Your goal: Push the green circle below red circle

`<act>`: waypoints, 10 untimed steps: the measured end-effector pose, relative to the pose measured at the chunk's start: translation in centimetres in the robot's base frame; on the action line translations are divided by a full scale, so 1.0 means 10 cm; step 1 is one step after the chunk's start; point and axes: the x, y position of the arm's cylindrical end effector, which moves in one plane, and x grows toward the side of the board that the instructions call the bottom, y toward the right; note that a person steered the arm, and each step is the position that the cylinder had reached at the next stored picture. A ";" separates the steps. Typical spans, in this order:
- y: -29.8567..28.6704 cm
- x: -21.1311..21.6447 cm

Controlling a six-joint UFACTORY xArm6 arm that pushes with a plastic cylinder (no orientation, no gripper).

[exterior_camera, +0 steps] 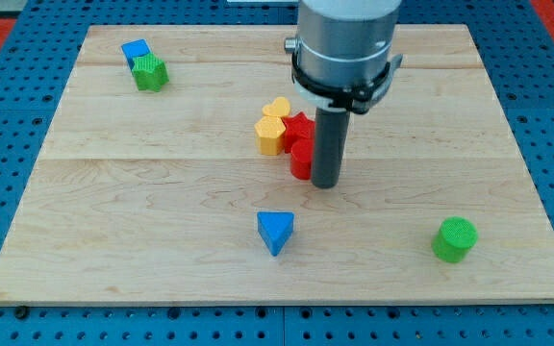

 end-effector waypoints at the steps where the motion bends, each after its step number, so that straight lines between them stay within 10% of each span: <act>1: -0.28 -0.08; 4: 2.29 0.54; 6: 1.77 1.24; 10: 1.23 0.60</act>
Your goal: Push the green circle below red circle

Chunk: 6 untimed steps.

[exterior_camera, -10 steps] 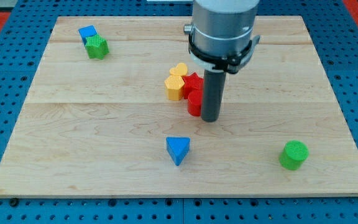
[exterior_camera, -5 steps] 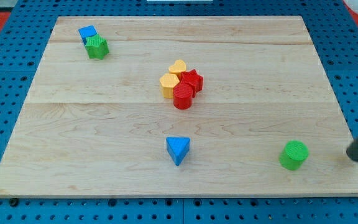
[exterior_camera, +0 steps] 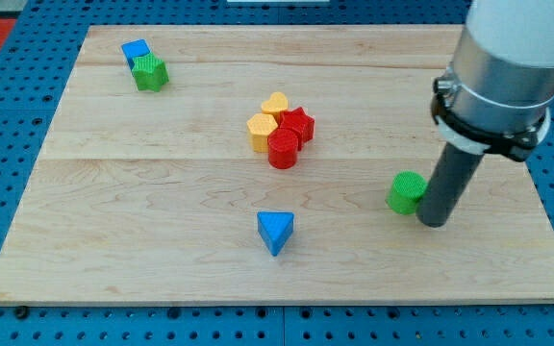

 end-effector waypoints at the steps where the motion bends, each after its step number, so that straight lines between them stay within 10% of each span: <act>1: 0.29 0.00; 6: -1.37 -0.29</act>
